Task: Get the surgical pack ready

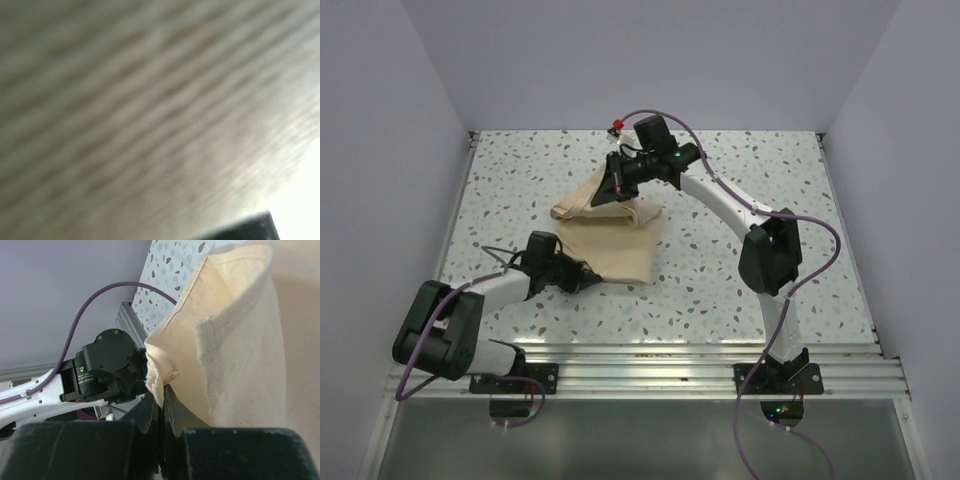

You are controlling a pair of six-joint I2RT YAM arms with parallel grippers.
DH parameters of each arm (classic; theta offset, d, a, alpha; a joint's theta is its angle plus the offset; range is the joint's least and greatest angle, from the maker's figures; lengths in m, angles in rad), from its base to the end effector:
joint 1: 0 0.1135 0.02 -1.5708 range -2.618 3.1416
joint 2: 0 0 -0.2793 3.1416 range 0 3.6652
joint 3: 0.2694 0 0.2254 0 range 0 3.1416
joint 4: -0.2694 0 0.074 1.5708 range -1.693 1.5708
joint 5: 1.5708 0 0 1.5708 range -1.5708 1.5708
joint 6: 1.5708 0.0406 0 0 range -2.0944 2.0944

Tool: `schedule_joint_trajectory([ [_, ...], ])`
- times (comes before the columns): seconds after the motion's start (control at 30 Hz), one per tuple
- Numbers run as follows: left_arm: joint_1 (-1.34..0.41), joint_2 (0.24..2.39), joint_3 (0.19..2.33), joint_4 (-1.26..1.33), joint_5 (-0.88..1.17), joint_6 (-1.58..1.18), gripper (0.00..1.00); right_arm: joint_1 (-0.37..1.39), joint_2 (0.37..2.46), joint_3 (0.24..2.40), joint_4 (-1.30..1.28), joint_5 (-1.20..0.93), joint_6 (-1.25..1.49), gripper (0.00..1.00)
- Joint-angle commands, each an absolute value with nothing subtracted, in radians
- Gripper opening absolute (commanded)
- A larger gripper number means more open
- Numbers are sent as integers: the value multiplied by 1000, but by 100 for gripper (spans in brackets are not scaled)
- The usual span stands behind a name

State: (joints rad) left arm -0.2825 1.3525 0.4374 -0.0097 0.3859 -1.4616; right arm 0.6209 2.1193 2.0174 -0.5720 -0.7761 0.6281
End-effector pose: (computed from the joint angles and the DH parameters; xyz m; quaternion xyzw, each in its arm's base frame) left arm 0.1943 -0.0723 0.1614 -0.4669 0.8074 -0.3555 0.0612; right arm 0.3644 0.2956 0.3251 -0.1610 0.8347 0.5113 0.1262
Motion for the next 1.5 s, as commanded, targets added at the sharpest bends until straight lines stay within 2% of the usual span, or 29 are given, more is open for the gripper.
schedule_joint_trajectory([
  [0.0,-290,1442,538,104,356,-1433,0,618,2043,2022,-594,-762,623,0],
  [0.2,-290,1522,600,117,341,-1410,0,630,2039,1991,-607,-762,638,0],
  [0.67,-287,1572,652,115,347,-1385,0,724,1933,1674,-568,-733,591,0],
  [0.87,-285,1572,716,-67,360,-1286,0,726,1913,1605,-591,-718,545,0],
  [1.03,-279,1588,795,-383,353,-1131,4,724,1939,1614,-623,-712,503,0],
  [1.17,-262,1516,782,-523,272,-1069,20,723,1944,1602,-621,-713,486,0],
  [1.27,-242,1453,755,-581,259,-1042,26,723,1954,1603,-617,-721,483,4],
  [1.47,-233,1336,776,-721,218,-963,28,723,1963,1577,-604,-735,480,13],
])
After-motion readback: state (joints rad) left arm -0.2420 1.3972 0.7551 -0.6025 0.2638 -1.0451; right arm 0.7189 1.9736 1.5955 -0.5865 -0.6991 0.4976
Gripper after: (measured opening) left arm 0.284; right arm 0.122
